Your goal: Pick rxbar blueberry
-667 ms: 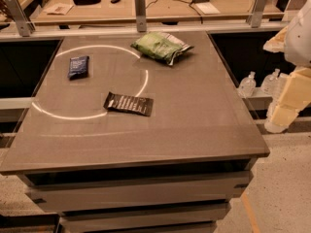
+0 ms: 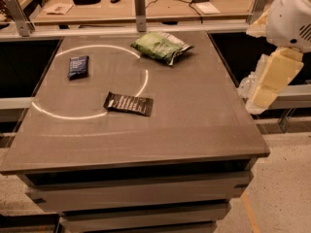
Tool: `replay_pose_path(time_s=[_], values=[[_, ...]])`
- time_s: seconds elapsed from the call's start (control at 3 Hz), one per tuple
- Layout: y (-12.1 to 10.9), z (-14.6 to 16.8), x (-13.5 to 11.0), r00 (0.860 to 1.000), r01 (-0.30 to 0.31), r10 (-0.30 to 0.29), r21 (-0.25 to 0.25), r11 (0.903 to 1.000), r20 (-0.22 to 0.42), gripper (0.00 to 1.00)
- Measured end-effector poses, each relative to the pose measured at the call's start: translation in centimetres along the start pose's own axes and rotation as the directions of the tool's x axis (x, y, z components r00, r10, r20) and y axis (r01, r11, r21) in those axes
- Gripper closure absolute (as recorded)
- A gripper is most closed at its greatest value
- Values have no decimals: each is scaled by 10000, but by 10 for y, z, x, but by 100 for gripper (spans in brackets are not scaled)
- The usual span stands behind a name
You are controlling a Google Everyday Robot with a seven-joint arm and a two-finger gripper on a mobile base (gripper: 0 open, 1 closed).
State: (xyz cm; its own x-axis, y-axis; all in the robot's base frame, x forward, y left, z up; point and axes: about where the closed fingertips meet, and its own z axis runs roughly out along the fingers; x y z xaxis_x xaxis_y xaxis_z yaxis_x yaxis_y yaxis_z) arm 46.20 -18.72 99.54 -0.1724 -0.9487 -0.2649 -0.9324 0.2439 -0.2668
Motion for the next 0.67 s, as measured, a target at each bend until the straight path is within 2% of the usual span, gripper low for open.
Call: replay_pose_path(time_s=[0.33,0.67], values=[[-18,6,-36,9992,247,-253,200,9995,315,0],[-39,18,-50,9929,-252,283,-284,9993,1152,0]])
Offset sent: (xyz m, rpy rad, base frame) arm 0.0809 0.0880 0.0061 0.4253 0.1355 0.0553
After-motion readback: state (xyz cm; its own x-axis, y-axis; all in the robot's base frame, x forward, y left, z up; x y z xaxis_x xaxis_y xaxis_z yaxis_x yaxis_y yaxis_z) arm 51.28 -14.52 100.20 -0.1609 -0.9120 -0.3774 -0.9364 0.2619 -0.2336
